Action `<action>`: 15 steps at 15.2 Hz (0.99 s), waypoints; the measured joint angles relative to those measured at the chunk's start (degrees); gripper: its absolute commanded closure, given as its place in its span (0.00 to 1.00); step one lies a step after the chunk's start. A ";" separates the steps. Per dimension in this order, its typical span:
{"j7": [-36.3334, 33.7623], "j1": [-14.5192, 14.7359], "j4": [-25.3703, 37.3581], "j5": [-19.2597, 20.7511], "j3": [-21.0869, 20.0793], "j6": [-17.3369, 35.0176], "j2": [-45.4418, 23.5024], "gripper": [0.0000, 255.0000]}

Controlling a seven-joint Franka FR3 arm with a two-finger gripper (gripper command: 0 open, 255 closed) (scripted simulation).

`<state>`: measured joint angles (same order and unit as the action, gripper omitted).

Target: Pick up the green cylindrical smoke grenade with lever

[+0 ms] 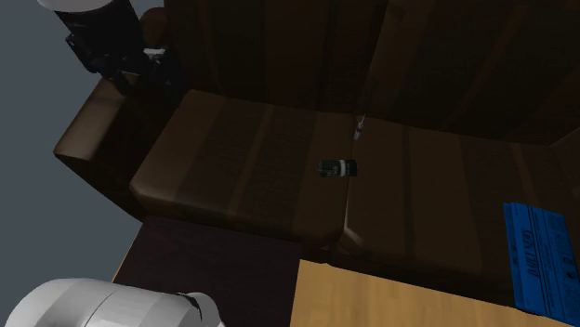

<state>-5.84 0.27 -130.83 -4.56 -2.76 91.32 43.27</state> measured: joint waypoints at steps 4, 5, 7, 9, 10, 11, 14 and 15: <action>-1.26 -1.11 -0.88 0.22 0.17 3.12 -2.62 0.00; -1.63 -1.64 -2.10 0.37 0.39 5.01 -3.55 0.00; -2.67 -2.72 -2.25 0.68 0.76 7.57 -6.27 0.00; -3.83 -3.75 -2.54 0.91 1.04 10.82 -9.56 0.00; -4.23 -4.34 -2.34 1.12 1.36 12.19 -11.28 0.00; -4.89 -4.81 -2.45 1.21 1.47 13.68 -12.85 0.00; -6.85 -6.18 -2.31 1.49 1.90 17.76 -17.54 0.00; -7.39 -6.67 -2.35 1.60 2.15 19.19 -19.12 0.00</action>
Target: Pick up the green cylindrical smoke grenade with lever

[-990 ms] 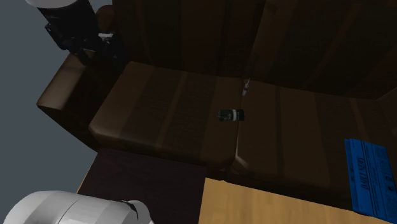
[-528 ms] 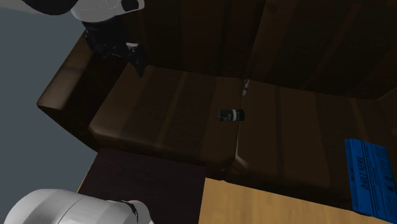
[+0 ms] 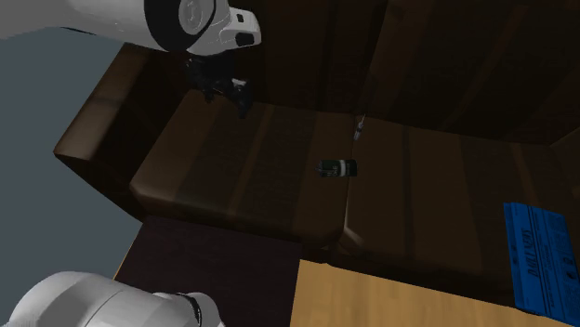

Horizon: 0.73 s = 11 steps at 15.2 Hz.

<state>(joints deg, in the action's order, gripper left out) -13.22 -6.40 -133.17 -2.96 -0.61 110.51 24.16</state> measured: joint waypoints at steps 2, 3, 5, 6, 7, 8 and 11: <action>-0.85 -1.05 0.68 0.27 0.70 2.88 -3.93 0.00; -1.31 -1.55 0.98 0.39 1.05 3.88 -5.38 0.00; -2.60 -2.32 1.62 0.46 1.49 6.31 -8.79 0.00; -2.81 -2.87 1.93 0.55 1.99 7.73 -10.71 0.00; -3.32 -3.30 2.33 0.58 2.33 8.69 -12.23 0.00; -3.84 -3.68 3.18 0.54 2.64 9.99 -14.52 0.00; -5.36 -4.81 4.71 0.41 3.64 13.00 -19.59 0.00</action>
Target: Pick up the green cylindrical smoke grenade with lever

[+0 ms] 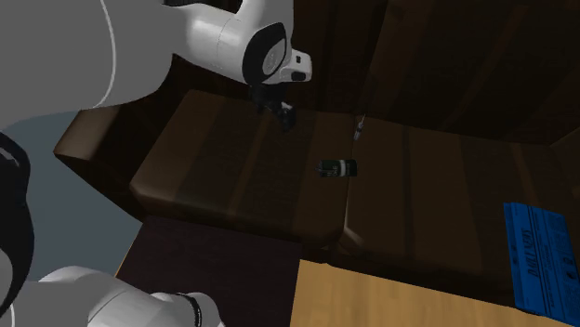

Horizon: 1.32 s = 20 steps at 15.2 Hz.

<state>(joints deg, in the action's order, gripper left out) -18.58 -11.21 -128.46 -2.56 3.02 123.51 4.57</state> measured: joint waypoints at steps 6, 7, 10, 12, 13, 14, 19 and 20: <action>-2.62 -2.14 5.40 -1.01 2.14 4.61 -11.09 0.00; -2.71 -2.68 6.17 -1.24 2.62 5.23 -12.69 0.00; -3.62 -3.91 8.71 -2.27 3.65 7.46 -18.05 0.00; -4.13 -4.84 10.90 -2.97 4.33 8.04 -21.24 0.00; -4.30 -5.40 12.35 -3.46 4.64 8.45 -23.30 0.00; -4.90 -5.66 13.63 -3.90 4.80 8.97 -25.29 0.00; -5.88 -8.51 18.84 -6.26 6.02 11.32 -34.02 0.00; -6.42 -8.92 20.40 -6.71 6.16 11.38 -35.84 0.00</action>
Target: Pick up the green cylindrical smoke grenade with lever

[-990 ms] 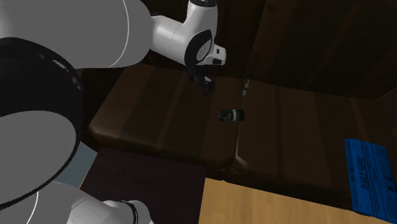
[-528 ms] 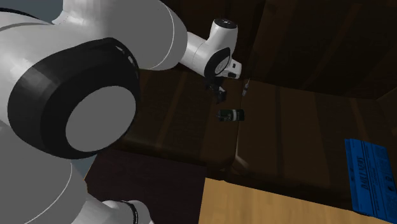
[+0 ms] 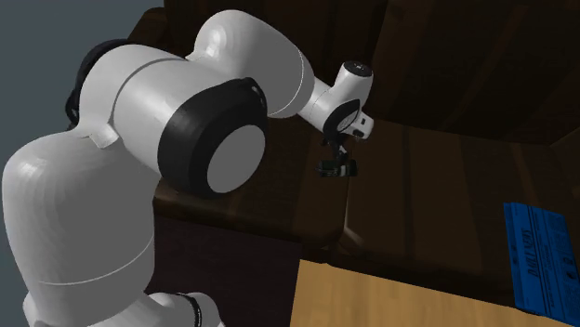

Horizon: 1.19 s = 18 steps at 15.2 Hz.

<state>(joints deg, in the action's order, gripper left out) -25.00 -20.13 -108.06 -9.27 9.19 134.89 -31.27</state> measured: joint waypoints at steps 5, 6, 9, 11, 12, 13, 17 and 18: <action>-0.87 -2.20 5.34 -1.64 0.48 0.62 -6.72 0.00; -0.90 -2.27 5.51 -1.79 0.39 1.09 -7.38 0.00; -0.61 -2.56 5.72 -2.21 0.07 2.72 -9.26 0.00; -0.55 -2.64 6.04 -2.42 -0.13 3.49 -10.35 0.00; -0.48 -2.69 5.99 -2.46 -0.17 3.72 -10.52 1.00; -0.44 -2.71 5.96 -2.49 -0.19 3.84 -10.57 1.00; -0.39 -2.76 5.90 -2.51 -0.17 3.93 -10.58 1.00; -0.39 -2.76 5.90 -2.51 -0.17 3.94 -10.58 1.00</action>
<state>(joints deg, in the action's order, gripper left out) -25.39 -22.89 -102.16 -11.78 9.02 138.83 -41.85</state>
